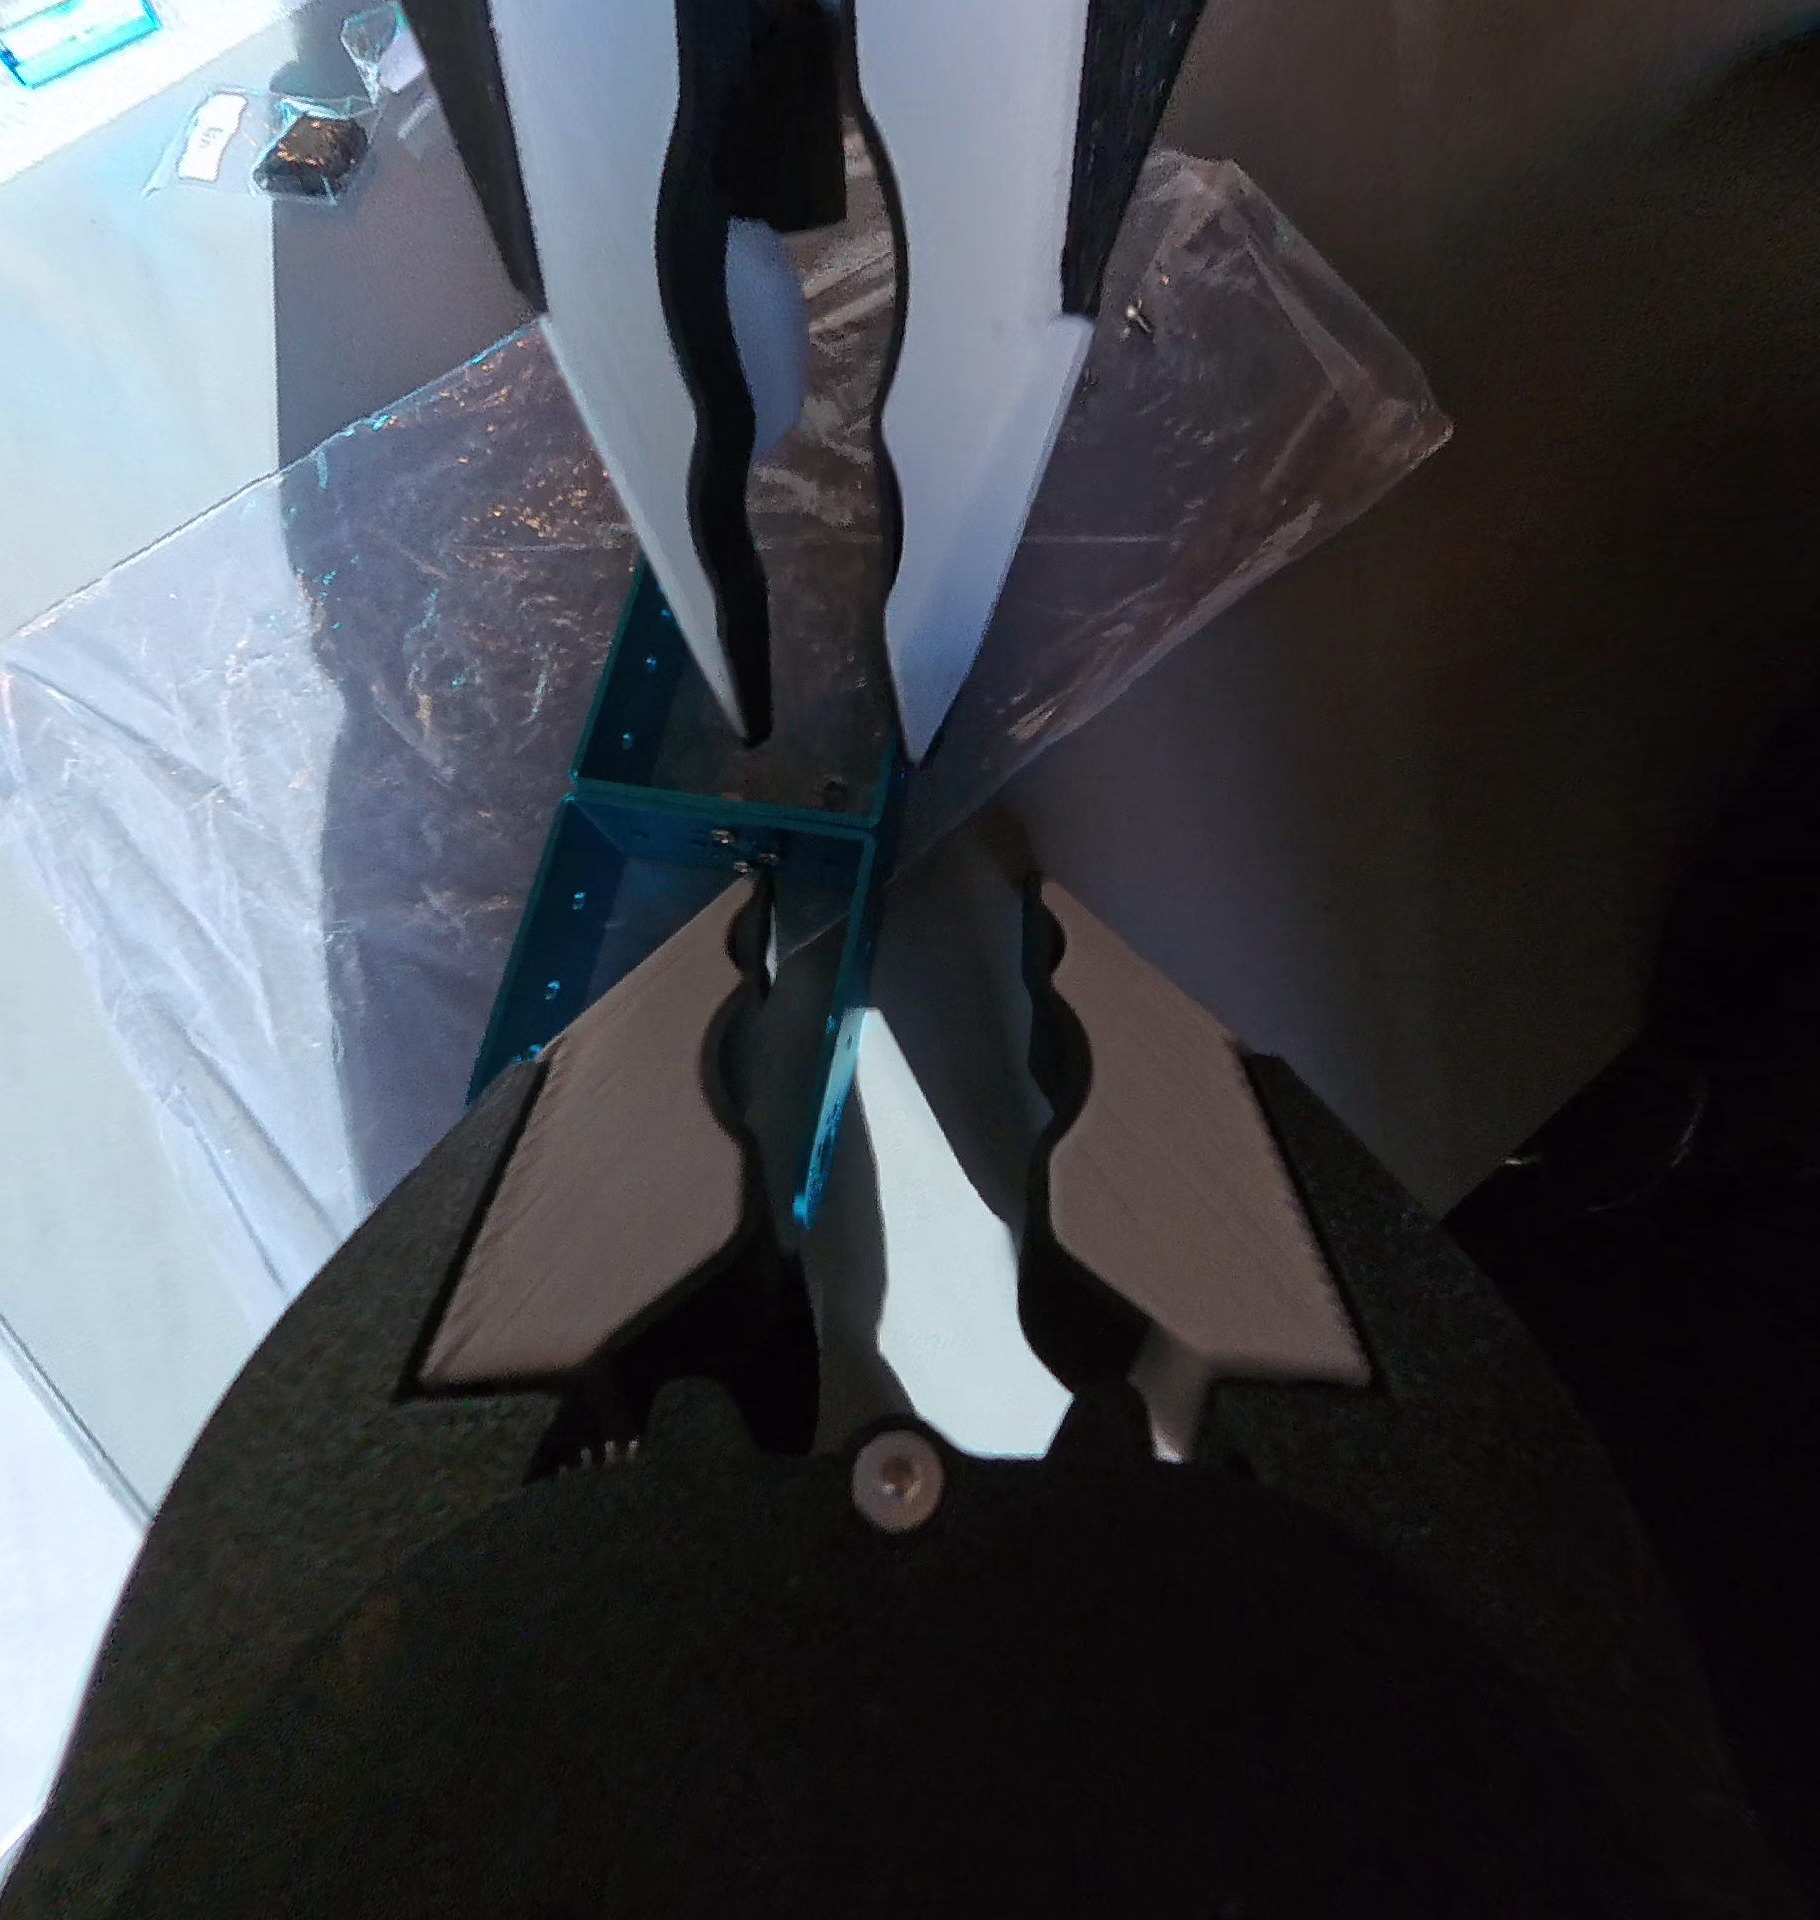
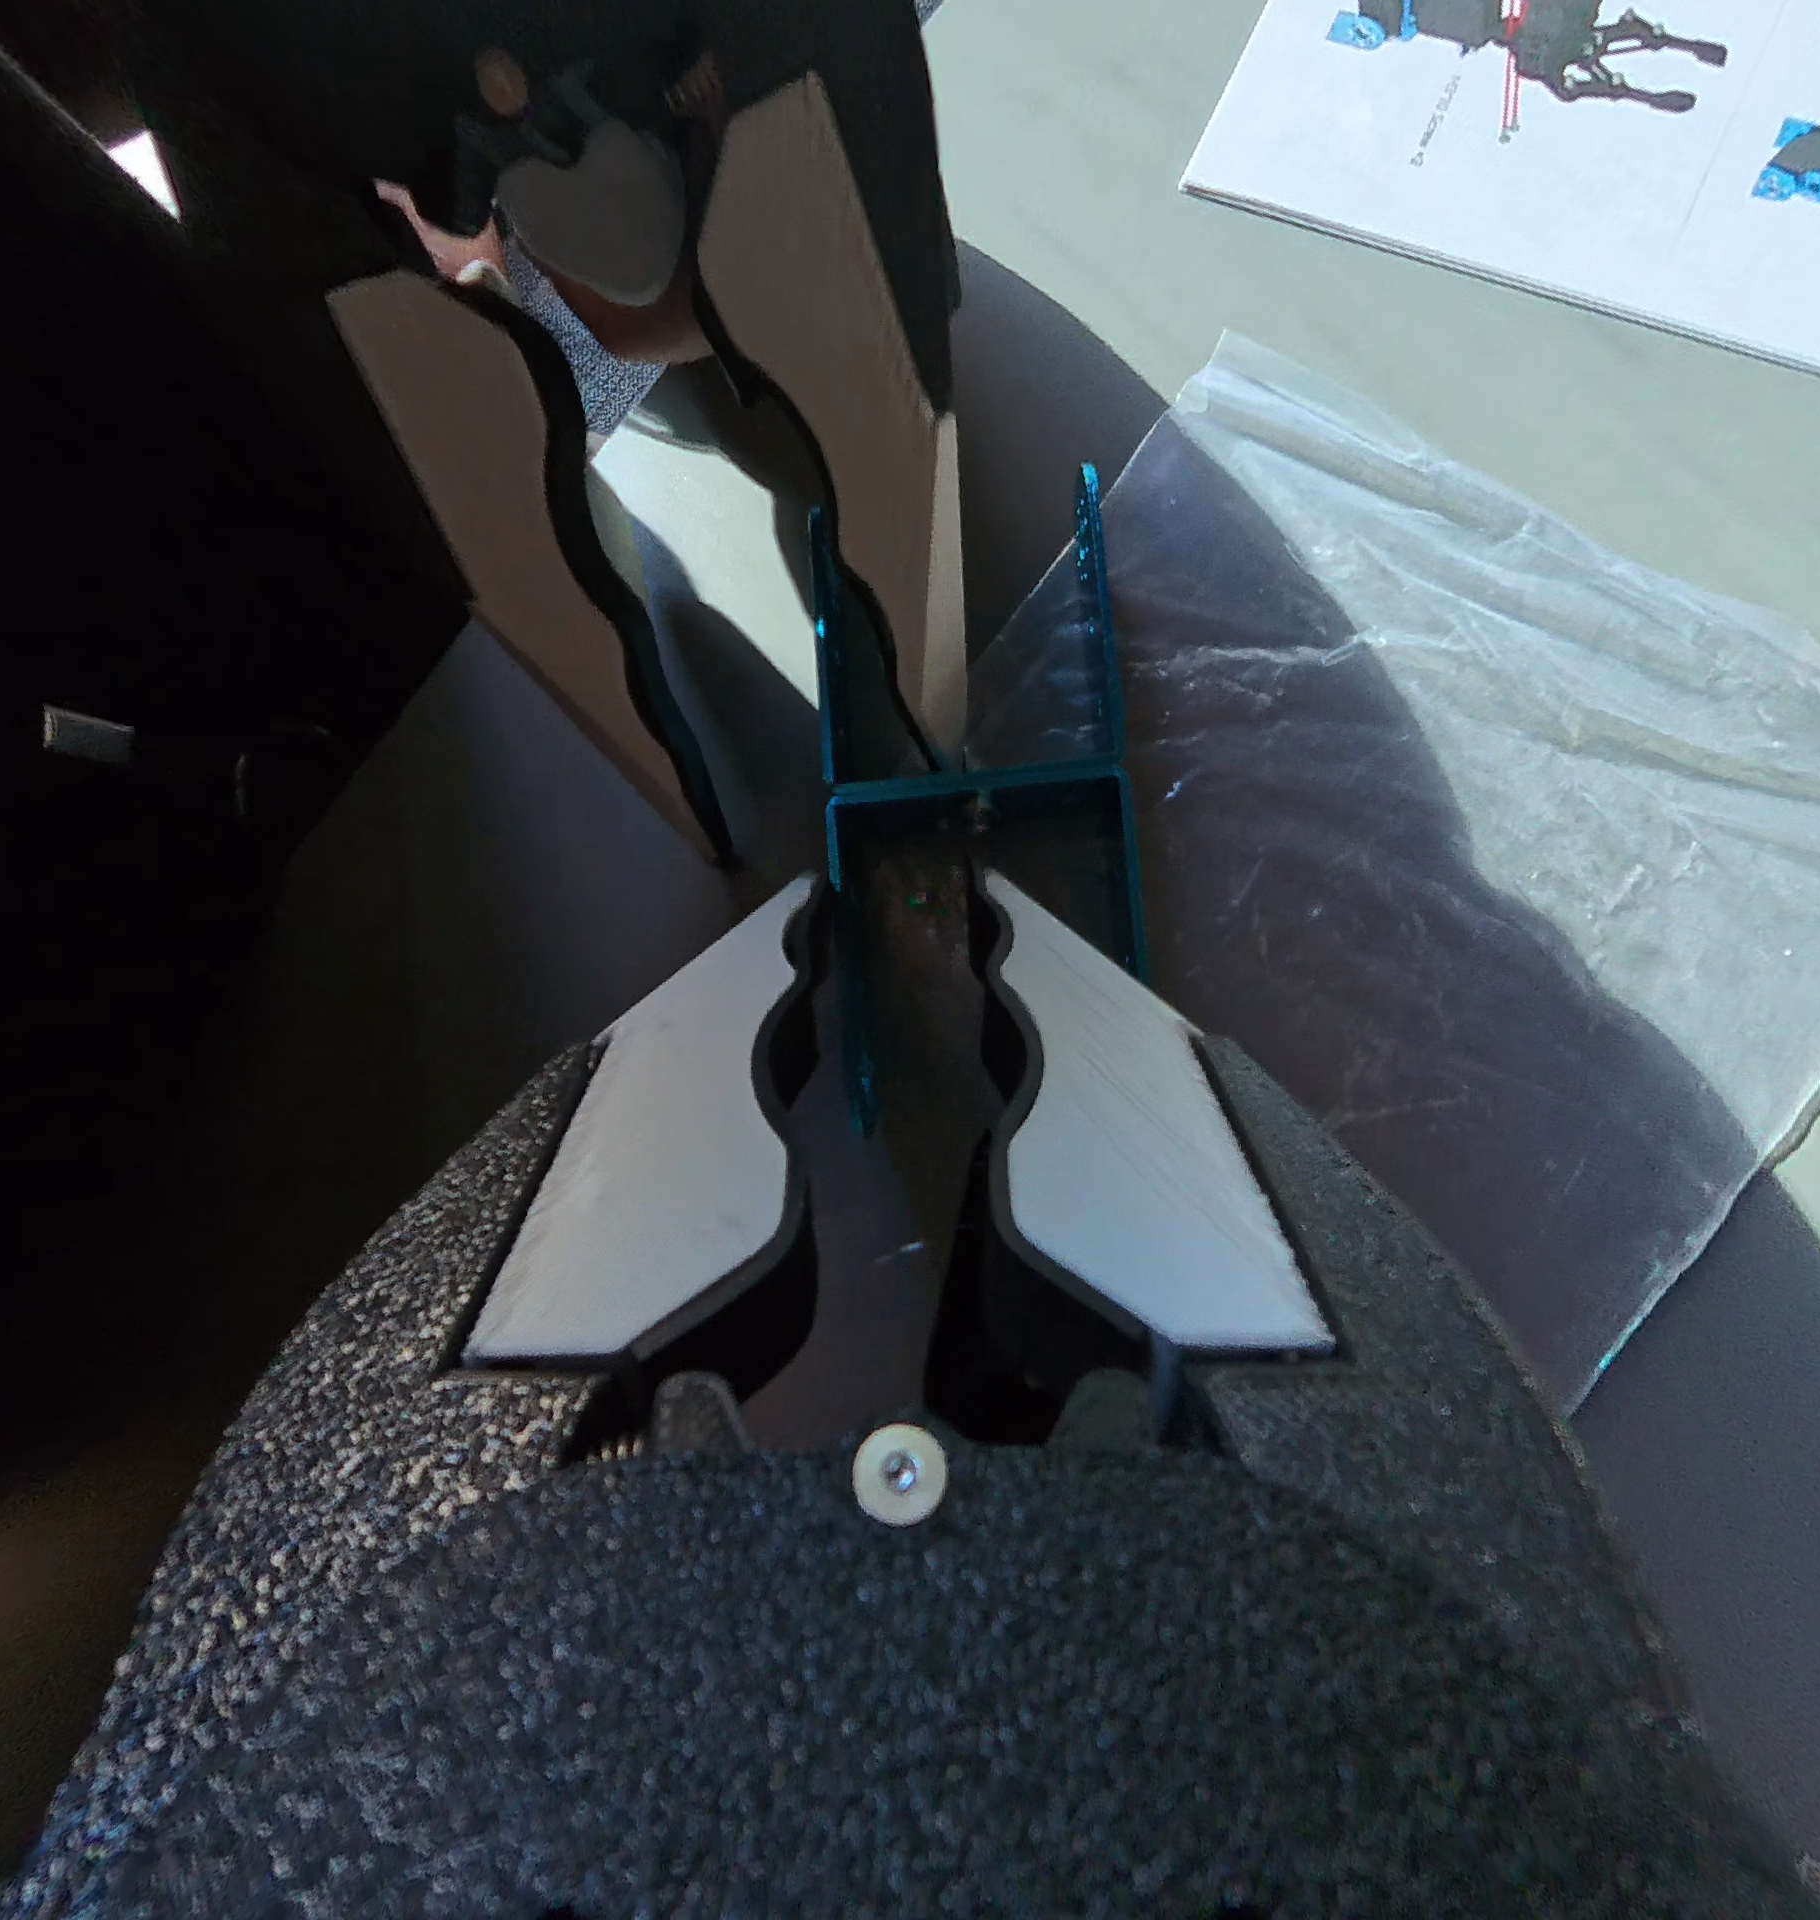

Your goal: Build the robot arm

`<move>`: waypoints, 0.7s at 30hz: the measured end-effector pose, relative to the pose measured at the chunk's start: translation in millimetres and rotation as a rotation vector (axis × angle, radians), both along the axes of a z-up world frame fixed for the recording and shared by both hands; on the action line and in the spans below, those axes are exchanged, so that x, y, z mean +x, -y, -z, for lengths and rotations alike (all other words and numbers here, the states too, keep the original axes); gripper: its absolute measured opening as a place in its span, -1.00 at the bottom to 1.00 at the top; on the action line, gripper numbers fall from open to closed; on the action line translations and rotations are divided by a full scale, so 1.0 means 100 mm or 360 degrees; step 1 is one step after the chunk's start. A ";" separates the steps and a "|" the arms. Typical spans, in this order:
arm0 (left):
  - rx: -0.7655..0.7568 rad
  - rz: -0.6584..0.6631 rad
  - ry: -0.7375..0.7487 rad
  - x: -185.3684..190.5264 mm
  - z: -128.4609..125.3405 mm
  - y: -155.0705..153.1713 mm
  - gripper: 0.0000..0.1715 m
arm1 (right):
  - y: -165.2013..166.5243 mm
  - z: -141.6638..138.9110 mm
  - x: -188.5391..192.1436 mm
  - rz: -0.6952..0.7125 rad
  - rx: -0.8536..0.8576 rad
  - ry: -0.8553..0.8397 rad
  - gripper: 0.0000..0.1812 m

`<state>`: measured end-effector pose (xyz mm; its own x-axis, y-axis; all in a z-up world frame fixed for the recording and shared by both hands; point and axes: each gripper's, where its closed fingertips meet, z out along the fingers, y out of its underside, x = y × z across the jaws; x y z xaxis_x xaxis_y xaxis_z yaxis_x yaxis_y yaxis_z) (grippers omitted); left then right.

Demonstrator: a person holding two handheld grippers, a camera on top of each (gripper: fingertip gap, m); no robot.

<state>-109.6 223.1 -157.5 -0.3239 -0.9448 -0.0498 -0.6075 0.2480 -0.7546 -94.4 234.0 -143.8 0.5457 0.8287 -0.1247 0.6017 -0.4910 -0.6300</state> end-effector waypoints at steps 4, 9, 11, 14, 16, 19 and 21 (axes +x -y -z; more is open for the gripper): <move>-0.0002 -0.0016 -0.0011 -0.03 0.00 -0.05 -0.46 | 0.03 -0.16 0.06 -0.0003 0.0003 -0.0110 -0.75; -0.0025 -0.0020 -0.0002 -0.07 -0.02 -0.07 -0.50 | -0.01 -0.20 0.13 0.0033 -0.0027 -0.0171 -0.82; -0.0023 -0.0026 -0.0008 -0.09 -0.02 -0.09 -0.50 | -0.01 -0.05 0.15 0.0000 -0.0067 -0.0053 -0.80; -0.0014 -0.0033 -0.0013 -0.11 -0.01 -0.10 -0.56 | 0.03 0.09 0.15 -0.0119 -0.0138 0.0093 -0.84; 0.0015 -0.0032 -0.0023 -0.13 0.00 -0.11 -0.71 | 0.08 0.09 0.10 -0.0200 -0.0199 0.0109 -0.83; 0.0021 -0.0058 -0.0012 -0.18 -0.04 -0.12 -0.83 | 0.08 0.11 0.03 -0.0263 -0.0152 0.0183 -0.86; 0.0022 -0.0069 -0.0005 -0.21 -0.05 -0.12 -0.89 | 0.08 0.13 0.00 -0.0276 -0.0127 0.0229 -0.86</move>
